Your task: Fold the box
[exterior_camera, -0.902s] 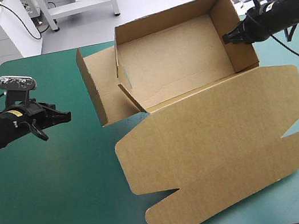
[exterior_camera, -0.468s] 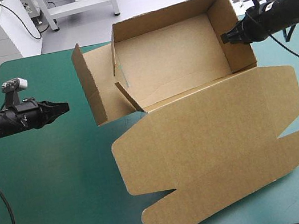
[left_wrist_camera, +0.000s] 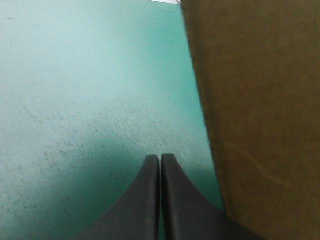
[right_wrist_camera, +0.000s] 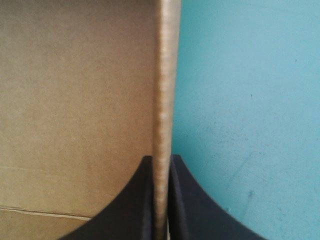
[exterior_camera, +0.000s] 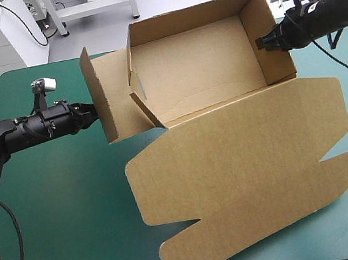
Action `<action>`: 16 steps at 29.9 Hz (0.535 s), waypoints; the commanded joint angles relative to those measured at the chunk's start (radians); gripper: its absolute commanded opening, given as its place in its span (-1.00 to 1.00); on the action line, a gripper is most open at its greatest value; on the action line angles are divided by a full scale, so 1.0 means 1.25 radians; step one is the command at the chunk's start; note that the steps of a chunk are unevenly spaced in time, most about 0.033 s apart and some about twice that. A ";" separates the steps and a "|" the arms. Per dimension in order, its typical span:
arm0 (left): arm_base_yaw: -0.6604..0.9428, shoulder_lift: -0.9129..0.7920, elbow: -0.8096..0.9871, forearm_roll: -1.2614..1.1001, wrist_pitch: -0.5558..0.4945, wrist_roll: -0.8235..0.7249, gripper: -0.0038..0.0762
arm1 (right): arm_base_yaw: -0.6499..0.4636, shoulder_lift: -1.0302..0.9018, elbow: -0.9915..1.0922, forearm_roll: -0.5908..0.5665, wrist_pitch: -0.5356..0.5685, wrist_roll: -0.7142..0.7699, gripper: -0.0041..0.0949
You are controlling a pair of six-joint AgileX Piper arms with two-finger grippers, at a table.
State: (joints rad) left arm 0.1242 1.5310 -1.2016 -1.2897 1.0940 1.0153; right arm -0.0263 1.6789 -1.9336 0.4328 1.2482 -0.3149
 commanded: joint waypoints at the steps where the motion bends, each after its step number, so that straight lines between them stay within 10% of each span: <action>1: -0.014 -0.026 -0.022 -0.100 0.014 0.006 -0.92 | -0.003 -0.042 -0.028 0.026 -0.021 0.014 -0.96; 16: -0.014 -0.026 -0.022 -0.188 0.162 0.068 -0.89 | 0.068 -0.039 -0.019 -0.025 -0.116 0.062 -0.95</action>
State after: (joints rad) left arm 0.1111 1.5318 -1.2016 -1.4570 1.1933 1.0932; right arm 0.0414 1.6789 -1.9309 0.3614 1.1966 -0.2614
